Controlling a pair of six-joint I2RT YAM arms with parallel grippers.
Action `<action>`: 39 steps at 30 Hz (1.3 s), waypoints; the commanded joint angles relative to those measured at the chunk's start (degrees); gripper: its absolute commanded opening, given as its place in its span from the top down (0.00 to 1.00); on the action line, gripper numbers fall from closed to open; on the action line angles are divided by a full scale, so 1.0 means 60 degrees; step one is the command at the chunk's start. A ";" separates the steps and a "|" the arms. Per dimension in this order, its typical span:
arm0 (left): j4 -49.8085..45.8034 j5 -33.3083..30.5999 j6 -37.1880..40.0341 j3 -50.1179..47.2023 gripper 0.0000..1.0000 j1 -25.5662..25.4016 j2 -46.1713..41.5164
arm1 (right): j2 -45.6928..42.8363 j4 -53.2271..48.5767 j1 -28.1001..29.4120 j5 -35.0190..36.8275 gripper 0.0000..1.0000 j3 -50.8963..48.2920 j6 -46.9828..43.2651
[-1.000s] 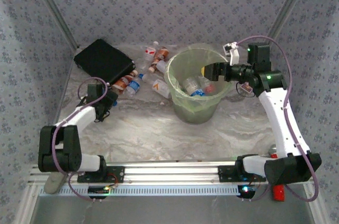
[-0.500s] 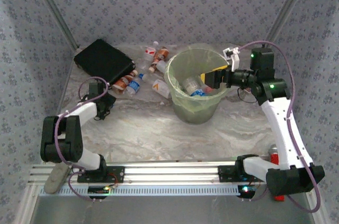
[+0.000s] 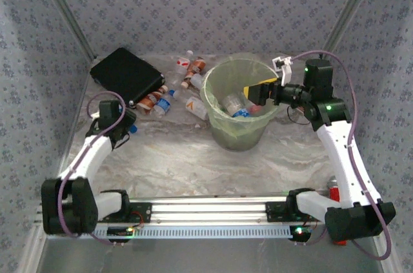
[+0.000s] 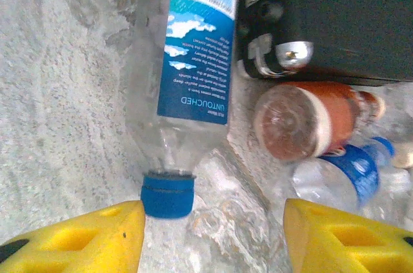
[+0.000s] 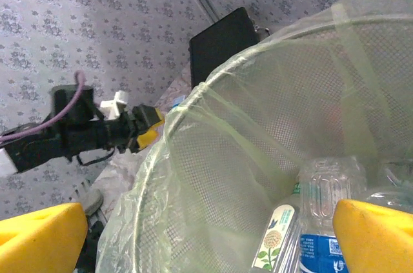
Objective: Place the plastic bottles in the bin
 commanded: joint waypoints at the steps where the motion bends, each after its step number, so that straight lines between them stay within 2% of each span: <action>1: -0.1150 -0.0271 0.0669 -0.0152 0.41 -0.0050 -0.0963 | 0.0230 0.0110 0.0217 0.0466 0.00 0.0708 0.0451; 2: -0.1258 -0.0429 0.0788 -0.0229 0.39 -0.0039 -0.1196 | 0.0346 -0.0001 0.0252 0.0386 0.00 0.0870 0.0439; 4: -0.1139 -0.0407 0.1212 -0.0371 0.23 0.0035 -0.1305 | 0.0474 0.0046 0.0334 0.0393 0.00 0.0975 0.0546; 5: -0.1016 -0.0178 0.1506 -0.0364 0.15 0.0135 -0.1154 | 0.0533 0.0097 0.0381 0.0377 0.00 0.0976 0.0583; 7: -0.0868 0.0174 0.1873 -0.0196 0.08 0.0309 -0.0459 | 0.0624 0.0058 0.0447 0.0401 0.00 0.0990 0.0573; 10: -0.0672 0.0603 0.2280 0.0320 0.03 0.0534 0.0815 | 0.0614 -0.0245 0.0507 0.0463 0.00 0.1091 0.0367; 15: -0.0040 0.0523 0.2506 0.1040 0.00 0.0592 0.2496 | 0.0249 -0.0856 0.0491 0.0827 0.00 0.1094 -0.0083; 24: 0.0246 0.0255 0.2657 0.1955 0.00 0.0589 0.4417 | 0.0132 -0.1167 0.0421 0.0850 0.00 0.1034 -0.0440; 26: 0.0321 0.0156 0.2643 0.2039 0.04 0.0595 0.4657 | 0.0143 -0.1178 0.0421 0.0876 0.00 0.1048 -0.0489; 30: 0.0268 0.0047 0.2601 0.2166 0.20 0.0591 0.4817 | 0.0153 -0.1222 0.0433 0.0876 0.00 0.1062 -0.0594; 33: 0.0221 -0.0022 0.2580 0.2043 0.33 0.0580 0.4511 | 0.0186 -0.1225 0.0441 0.0957 0.00 0.1048 -0.0671; 39: -0.0329 -0.0374 0.2838 0.2036 0.51 0.0575 0.3736 | 0.0372 -0.0973 0.0558 0.0959 0.00 0.1106 -0.0605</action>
